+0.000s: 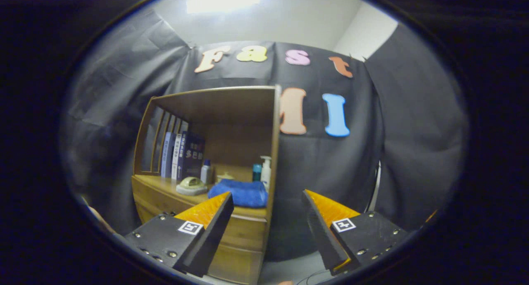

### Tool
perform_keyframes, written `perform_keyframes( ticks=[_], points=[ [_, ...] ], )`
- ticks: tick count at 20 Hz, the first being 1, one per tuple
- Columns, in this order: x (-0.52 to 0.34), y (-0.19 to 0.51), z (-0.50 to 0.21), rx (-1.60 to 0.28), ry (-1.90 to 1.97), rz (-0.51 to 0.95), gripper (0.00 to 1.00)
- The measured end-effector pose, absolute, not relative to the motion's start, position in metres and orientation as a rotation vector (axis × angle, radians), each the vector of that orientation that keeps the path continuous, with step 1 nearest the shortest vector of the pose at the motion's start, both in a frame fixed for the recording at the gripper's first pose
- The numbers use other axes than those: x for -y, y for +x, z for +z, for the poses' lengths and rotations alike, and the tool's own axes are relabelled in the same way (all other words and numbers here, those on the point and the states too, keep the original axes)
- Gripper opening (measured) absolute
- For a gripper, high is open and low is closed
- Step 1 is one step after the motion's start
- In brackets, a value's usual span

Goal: Pull open the drawer, take out the items inside it, and place them on the countertop above the cabinet.

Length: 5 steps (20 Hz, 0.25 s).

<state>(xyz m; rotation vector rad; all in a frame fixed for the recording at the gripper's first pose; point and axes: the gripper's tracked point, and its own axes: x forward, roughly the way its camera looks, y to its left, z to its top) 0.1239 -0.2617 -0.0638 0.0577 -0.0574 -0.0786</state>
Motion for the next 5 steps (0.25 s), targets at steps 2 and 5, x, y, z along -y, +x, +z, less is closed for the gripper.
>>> perform_keyframes(
  ticks=[2, 5],
  points=[
    [0.286, 0.107, -0.086, 0.004, 0.062, -0.113, 0.98],
    [0.298, 0.086, -0.116, -0.075, 0.064, -0.143, 0.99]
  ],
)
